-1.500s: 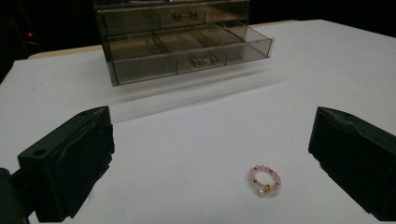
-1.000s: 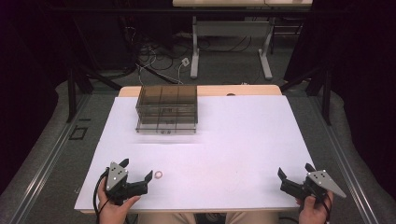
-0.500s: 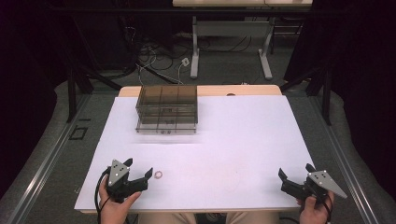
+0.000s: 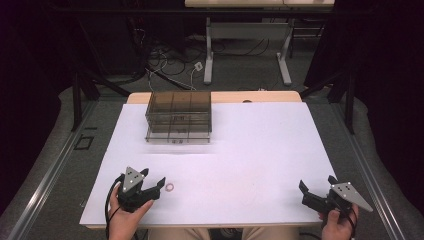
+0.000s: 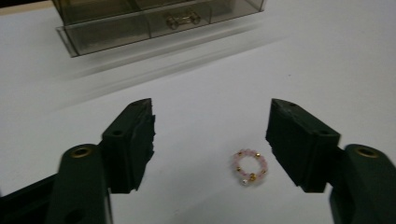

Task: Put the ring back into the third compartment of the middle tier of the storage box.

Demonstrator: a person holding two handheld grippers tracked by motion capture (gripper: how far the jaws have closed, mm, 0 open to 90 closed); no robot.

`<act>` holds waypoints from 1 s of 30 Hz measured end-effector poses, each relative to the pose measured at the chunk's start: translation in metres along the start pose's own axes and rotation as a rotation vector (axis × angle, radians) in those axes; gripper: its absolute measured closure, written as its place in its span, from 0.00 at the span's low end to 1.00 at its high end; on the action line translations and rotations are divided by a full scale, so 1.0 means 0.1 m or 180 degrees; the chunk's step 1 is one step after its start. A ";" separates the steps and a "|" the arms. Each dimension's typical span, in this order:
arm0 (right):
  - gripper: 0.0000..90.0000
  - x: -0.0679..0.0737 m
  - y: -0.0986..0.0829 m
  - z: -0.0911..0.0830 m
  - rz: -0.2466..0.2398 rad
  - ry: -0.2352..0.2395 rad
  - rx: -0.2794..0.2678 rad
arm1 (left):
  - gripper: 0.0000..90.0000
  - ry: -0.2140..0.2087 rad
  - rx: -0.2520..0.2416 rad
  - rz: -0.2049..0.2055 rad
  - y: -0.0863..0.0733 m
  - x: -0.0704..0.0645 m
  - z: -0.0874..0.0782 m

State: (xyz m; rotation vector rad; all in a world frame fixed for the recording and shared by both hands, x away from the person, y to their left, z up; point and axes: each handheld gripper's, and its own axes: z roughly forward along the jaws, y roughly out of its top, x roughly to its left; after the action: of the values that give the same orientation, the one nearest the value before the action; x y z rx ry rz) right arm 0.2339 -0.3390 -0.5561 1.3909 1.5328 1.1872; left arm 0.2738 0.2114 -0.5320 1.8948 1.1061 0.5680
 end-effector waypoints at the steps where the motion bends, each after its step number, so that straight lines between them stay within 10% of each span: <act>1: 0.00 0.00 0.00 0.00 -0.0012 -0.0004 -0.0002 | 0.40 0.0000 0.0000 0.0000 0.00 0.00 0.00; 30: 0.00 0.00 -0.01 0.00 0.0013 -0.0006 0.0025 | 0.60 -0.0326 0.0551 -0.0645 0.11 0.07 0.17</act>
State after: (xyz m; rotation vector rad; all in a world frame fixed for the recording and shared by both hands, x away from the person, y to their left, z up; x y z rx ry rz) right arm 0.2341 -0.3392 -0.5568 1.4006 1.5355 1.1833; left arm 0.2948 0.2068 -0.5326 1.9055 1.2954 0.2660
